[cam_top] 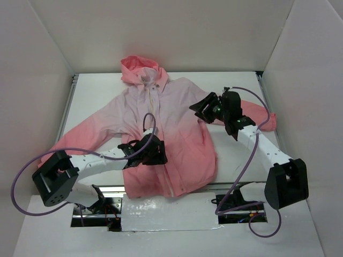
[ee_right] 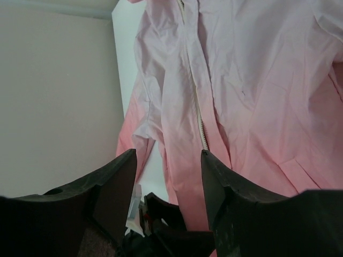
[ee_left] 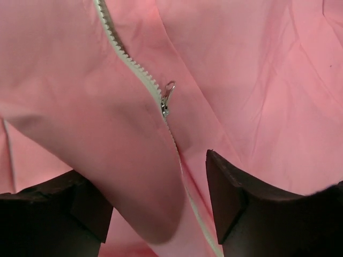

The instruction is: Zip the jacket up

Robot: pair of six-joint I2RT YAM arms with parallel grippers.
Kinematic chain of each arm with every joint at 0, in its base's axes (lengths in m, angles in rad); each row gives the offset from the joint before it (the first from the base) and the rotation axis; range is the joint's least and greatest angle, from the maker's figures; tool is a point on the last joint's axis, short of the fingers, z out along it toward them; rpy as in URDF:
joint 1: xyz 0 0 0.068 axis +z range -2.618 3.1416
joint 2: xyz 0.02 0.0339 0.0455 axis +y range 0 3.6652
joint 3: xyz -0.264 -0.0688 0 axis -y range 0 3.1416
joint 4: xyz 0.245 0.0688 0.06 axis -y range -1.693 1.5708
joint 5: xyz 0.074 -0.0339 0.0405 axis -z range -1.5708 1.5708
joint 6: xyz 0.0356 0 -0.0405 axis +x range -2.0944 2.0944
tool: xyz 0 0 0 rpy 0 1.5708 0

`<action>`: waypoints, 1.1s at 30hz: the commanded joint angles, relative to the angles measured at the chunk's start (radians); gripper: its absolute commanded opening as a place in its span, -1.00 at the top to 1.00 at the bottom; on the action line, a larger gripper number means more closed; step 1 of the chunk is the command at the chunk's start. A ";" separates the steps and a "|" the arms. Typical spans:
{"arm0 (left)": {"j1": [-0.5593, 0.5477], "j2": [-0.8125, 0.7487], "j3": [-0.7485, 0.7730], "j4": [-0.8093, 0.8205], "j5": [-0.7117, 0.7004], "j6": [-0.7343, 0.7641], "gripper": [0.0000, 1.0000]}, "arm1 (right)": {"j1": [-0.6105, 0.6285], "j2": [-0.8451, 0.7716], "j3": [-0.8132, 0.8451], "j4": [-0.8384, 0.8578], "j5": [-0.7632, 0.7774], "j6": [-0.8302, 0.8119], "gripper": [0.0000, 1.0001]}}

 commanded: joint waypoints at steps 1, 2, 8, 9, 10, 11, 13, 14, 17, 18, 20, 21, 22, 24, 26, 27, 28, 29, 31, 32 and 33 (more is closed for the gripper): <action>0.004 0.060 0.003 0.072 0.032 0.014 -0.45 | 0.001 -0.060 -0.020 0.039 -0.035 -0.015 -0.17; 0.004 0.071 -0.001 0.079 0.032 0.016 -0.42 | 0.002 -0.062 -0.022 0.039 -0.039 -0.016 -0.17; 0.006 0.166 0.015 0.104 0.027 0.045 0.10 | 0.001 -0.080 -0.023 0.042 -0.088 -0.041 -0.16; 0.006 0.176 0.035 0.096 0.024 0.050 0.25 | 0.001 -0.082 -0.031 0.049 -0.098 -0.050 -0.16; 0.006 0.189 0.046 0.087 0.013 0.056 0.39 | 0.001 -0.082 -0.036 0.055 -0.109 -0.058 -0.16; 0.009 0.187 0.057 0.078 0.004 0.066 0.60 | 0.001 -0.082 -0.046 0.060 -0.138 -0.078 -0.16; 0.010 0.154 0.077 0.070 -0.011 0.079 1.00 | 0.004 -0.071 -0.059 0.106 -0.179 -0.104 -0.17; 0.018 0.134 0.075 0.087 -0.002 0.108 1.00 | 0.004 -0.062 -0.074 0.152 -0.248 -0.119 -0.17; 0.044 0.022 0.001 0.251 0.106 0.187 1.00 | 0.024 -0.028 -0.112 0.281 -0.412 -0.161 -0.22; 0.055 -0.036 -0.020 0.348 0.186 0.201 1.00 | 0.051 -0.016 -0.114 0.296 -0.433 -0.179 -0.24; 0.095 -0.081 -0.075 0.441 0.281 0.234 1.00 | 0.080 0.000 -0.108 0.304 -0.483 -0.231 -0.24; 0.110 -0.112 -0.087 0.513 0.327 0.237 1.00 | 0.108 0.015 -0.102 0.301 -0.503 -0.249 -0.25; 0.138 -0.122 -0.109 0.544 0.419 0.241 1.00 | 0.119 0.021 -0.088 0.287 -0.519 -0.265 -0.25; 0.164 -0.135 -0.124 0.599 0.504 0.231 1.00 | 0.139 0.030 -0.086 0.289 -0.543 -0.283 -0.35; 0.198 -0.132 -0.139 0.673 0.605 0.214 1.00 | 0.139 0.033 -0.111 0.319 -0.552 -0.271 -0.34; 0.213 -0.123 -0.144 0.693 0.631 0.196 1.00 | 0.139 0.037 -0.120 0.335 -0.560 -0.266 -0.32; 0.219 -0.116 -0.155 0.743 0.680 0.185 1.00 | 0.139 0.040 -0.129 0.335 -0.559 -0.269 -0.30; 0.227 -0.106 -0.164 0.774 0.702 0.169 1.00 | 0.139 0.041 -0.137 0.341 -0.571 -0.271 -0.27; 0.247 -0.093 -0.187 0.882 0.761 0.113 1.00 | 0.140 0.038 -0.169 0.381 -0.595 -0.274 -0.26; 0.251 -0.077 -0.190 0.914 0.780 0.096 1.00 | 0.140 0.035 -0.177 0.388 -0.608 -0.280 -0.23; 0.257 -0.069 -0.190 0.937 0.795 0.073 1.00 | 0.142 0.032 -0.189 0.385 -0.608 -0.286 -0.23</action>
